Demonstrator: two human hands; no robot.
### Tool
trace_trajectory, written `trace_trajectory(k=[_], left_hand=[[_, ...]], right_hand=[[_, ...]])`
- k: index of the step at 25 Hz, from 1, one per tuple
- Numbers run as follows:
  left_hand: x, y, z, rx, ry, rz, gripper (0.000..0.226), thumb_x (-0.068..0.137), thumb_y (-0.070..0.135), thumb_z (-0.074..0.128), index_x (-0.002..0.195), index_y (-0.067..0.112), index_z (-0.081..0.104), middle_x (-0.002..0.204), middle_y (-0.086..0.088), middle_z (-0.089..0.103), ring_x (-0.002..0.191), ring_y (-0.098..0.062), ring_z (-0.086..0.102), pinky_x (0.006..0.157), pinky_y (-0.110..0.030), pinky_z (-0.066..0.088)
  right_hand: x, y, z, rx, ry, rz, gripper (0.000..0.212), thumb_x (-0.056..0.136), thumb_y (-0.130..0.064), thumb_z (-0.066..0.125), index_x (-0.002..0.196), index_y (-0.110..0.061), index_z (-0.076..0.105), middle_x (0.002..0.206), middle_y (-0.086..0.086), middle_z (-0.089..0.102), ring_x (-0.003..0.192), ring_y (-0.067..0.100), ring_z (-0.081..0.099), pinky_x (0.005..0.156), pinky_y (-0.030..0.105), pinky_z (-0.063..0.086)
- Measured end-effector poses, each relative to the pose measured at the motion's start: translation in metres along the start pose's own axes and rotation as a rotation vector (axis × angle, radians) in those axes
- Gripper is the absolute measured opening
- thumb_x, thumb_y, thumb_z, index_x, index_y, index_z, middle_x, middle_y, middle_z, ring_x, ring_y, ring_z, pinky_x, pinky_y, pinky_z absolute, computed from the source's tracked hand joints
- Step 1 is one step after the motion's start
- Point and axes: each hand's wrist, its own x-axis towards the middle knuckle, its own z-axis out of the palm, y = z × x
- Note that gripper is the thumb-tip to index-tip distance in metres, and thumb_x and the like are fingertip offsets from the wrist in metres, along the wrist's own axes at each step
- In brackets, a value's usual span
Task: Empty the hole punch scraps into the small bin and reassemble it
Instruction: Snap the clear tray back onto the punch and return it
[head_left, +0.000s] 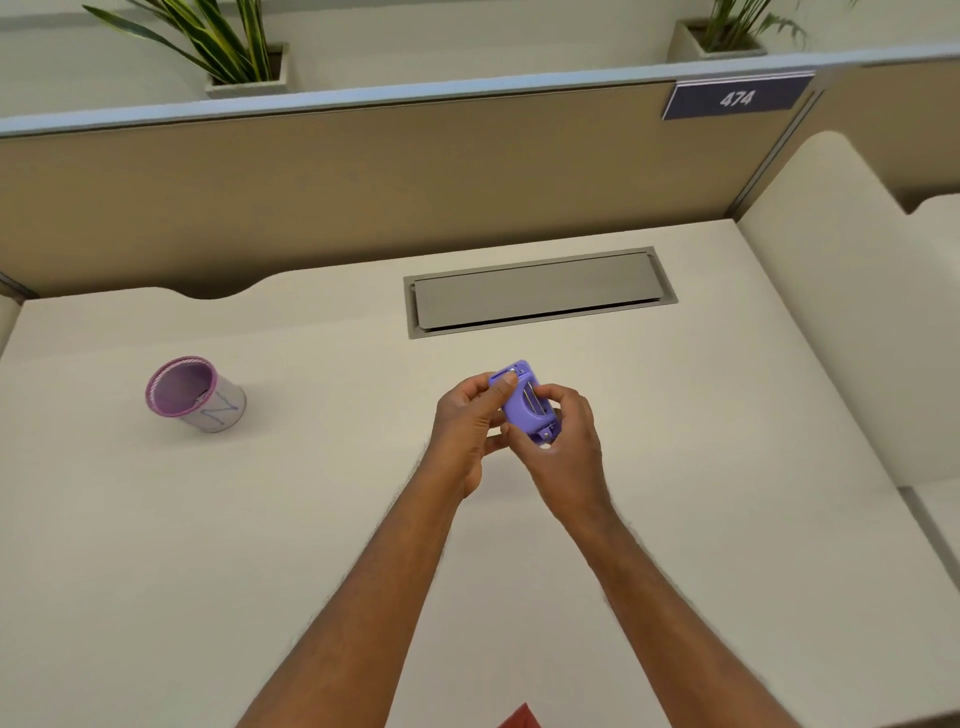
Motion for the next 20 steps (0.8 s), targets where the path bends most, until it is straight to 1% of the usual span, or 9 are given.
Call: trace_trajectory(k=[3, 6, 9, 10, 12, 14, 16, 19, 20], left_hand=[[0.019, -0.007, 0.027, 0.043, 0.007, -0.007, 0.032, 0.088, 0.038, 0.076, 0.114, 0.019, 0.074, 0.100, -0.009, 0.081, 0.089, -0.024, 0.076, 0.073, -0.037, 0.063], [0.044, -0.014, 0.060, 0.048, -0.016, -0.029, 0.027, 0.093, 0.043, 0.069, 0.111, 0.025, 0.076, 0.098, -0.004, 0.082, 0.082, -0.019, 0.076, 0.069, -0.034, 0.062], [0.071, -0.020, 0.092, 0.087, 0.013, -0.045, 0.027, 0.101, 0.043, 0.056, 0.113, 0.028, 0.074, 0.101, 0.002, 0.081, 0.082, -0.016, 0.077, 0.068, -0.028, 0.061], [0.079, -0.023, 0.102, 0.115, 0.031, -0.047, 0.026, 0.101, 0.041, 0.055, 0.114, 0.028, 0.073, 0.103, 0.001, 0.080, 0.083, -0.016, 0.077, 0.067, -0.026, 0.061], [0.095, -0.031, 0.118, 0.202, 0.070, -0.041, 0.022, 0.100, 0.038, 0.056, 0.113, 0.028, 0.071, 0.108, -0.002, 0.076, 0.086, -0.018, 0.075, 0.069, -0.026, 0.061], [0.111, -0.042, 0.130, 0.368, 0.092, 0.025, 0.024, 0.100, 0.034, 0.055, 0.118, 0.027, 0.070, 0.117, 0.000, 0.073, 0.097, -0.017, 0.071, 0.081, -0.028, 0.060], [0.124, -0.053, 0.138, 0.607, 0.098, 0.141, 0.027, 0.100, 0.030, 0.055, 0.123, 0.026, 0.068, 0.127, 0.004, 0.069, 0.109, -0.014, 0.065, 0.091, -0.025, 0.052], [0.143, -0.069, 0.146, 0.934, 0.097, 0.298, 0.031, 0.099, 0.026, 0.057, 0.128, 0.023, 0.066, 0.138, 0.003, 0.062, 0.128, -0.018, 0.054, 0.109, -0.032, 0.042], [0.147, -0.073, 0.146, 1.012, 0.101, 0.333, 0.032, 0.098, 0.026, 0.058, 0.130, 0.022, 0.065, 0.140, 0.002, 0.061, 0.132, -0.020, 0.051, 0.112, -0.034, 0.038]], right_hand=[[0.025, 0.014, -0.024, 0.005, -0.009, 0.096, 0.049, 0.082, -0.025, 0.084, 0.121, -0.021, 0.055, 0.122, -0.004, 0.060, 0.103, 0.014, 0.064, 0.069, 0.008, 0.050], [0.055, 0.031, -0.050, 0.145, -0.011, 0.205, 0.050, 0.079, -0.024, 0.087, 0.119, -0.022, 0.058, 0.121, -0.005, 0.063, 0.100, 0.014, 0.065, 0.067, 0.010, 0.051], [0.086, 0.051, -0.077, 0.284, 0.022, 0.323, 0.051, 0.079, -0.022, 0.086, 0.122, -0.023, 0.059, 0.127, -0.005, 0.063, 0.112, 0.017, 0.064, 0.077, 0.017, 0.050], [0.096, 0.057, -0.086, 0.295, 0.046, 0.342, 0.052, 0.079, -0.022, 0.086, 0.123, -0.023, 0.059, 0.127, -0.005, 0.063, 0.113, 0.017, 0.063, 0.078, 0.019, 0.050], [0.120, 0.072, -0.104, 0.283, 0.117, 0.368, 0.052, 0.078, -0.022, 0.087, 0.122, -0.022, 0.060, 0.126, -0.004, 0.062, 0.109, 0.012, 0.063, 0.074, 0.017, 0.049], [0.146, 0.087, -0.122, 0.269, 0.196, 0.391, 0.050, 0.077, -0.022, 0.087, 0.119, -0.021, 0.060, 0.125, -0.002, 0.062, 0.106, 0.011, 0.064, 0.072, 0.016, 0.048], [0.170, 0.103, -0.137, 0.228, 0.264, 0.409, 0.046, 0.077, -0.022, 0.086, 0.114, -0.021, 0.059, 0.123, -0.001, 0.062, 0.107, 0.015, 0.064, 0.071, 0.017, 0.046], [0.201, 0.128, -0.153, 0.124, 0.315, 0.395, 0.041, 0.077, -0.023, 0.085, 0.108, -0.022, 0.058, 0.122, 0.003, 0.061, 0.104, 0.022, 0.063, 0.071, 0.021, 0.047], [0.209, 0.135, -0.156, 0.091, 0.321, 0.380, 0.040, 0.078, -0.023, 0.084, 0.107, -0.021, 0.058, 0.122, 0.005, 0.060, 0.103, 0.023, 0.063, 0.073, 0.024, 0.049]])
